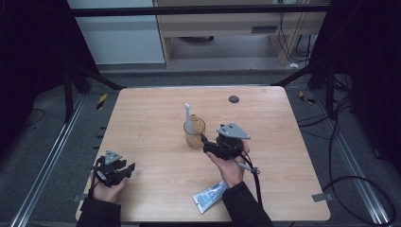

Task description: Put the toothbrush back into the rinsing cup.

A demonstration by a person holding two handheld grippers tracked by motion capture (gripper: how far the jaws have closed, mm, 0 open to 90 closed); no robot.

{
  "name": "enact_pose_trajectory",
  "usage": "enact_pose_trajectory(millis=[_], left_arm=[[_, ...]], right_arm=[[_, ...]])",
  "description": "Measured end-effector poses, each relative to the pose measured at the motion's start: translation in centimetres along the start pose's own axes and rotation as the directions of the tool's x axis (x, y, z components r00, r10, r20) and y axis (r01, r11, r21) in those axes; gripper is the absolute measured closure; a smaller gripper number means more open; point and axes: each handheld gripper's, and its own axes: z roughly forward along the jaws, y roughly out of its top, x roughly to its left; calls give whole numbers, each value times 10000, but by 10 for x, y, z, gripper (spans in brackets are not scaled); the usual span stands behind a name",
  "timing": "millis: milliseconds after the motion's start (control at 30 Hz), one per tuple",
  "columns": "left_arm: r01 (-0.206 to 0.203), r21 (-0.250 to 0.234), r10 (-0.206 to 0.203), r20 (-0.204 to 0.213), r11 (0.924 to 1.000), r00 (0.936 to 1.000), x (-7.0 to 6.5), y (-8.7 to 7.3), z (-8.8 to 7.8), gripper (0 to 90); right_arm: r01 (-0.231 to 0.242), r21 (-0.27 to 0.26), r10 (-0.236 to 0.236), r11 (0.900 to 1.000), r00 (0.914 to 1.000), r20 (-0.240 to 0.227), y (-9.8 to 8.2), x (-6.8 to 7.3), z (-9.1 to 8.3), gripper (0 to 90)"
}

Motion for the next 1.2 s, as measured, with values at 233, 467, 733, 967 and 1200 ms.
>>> enact_pose_trajectory(millis=[233,467,733,967,1200], left_arm=[[-54,33,54,28,10000,10000,-1,0,0,609],[-124,77,123,135,9999,9998,-2,0,0,651],[-156,162,153,174,9997,9997,-3,0,1,676],[-169,177,166,166,9997,9997,-3,0,1,684],[-210,173,206,195,9996,9996,-3,0,2,683]], right_arm=[[-18,304,17,9995,10000,18,-3,-23,-15,255],[453,738,-433,9962,9987,-285,-7,-38,-32,288],[1167,1181,-1013,9861,9864,-1292,-27,-49,-50,376],[1334,1421,-1054,9808,9762,-1894,-43,-53,-59,463],[1885,2198,-1248,9572,9536,-2740,-62,-49,-65,638]])
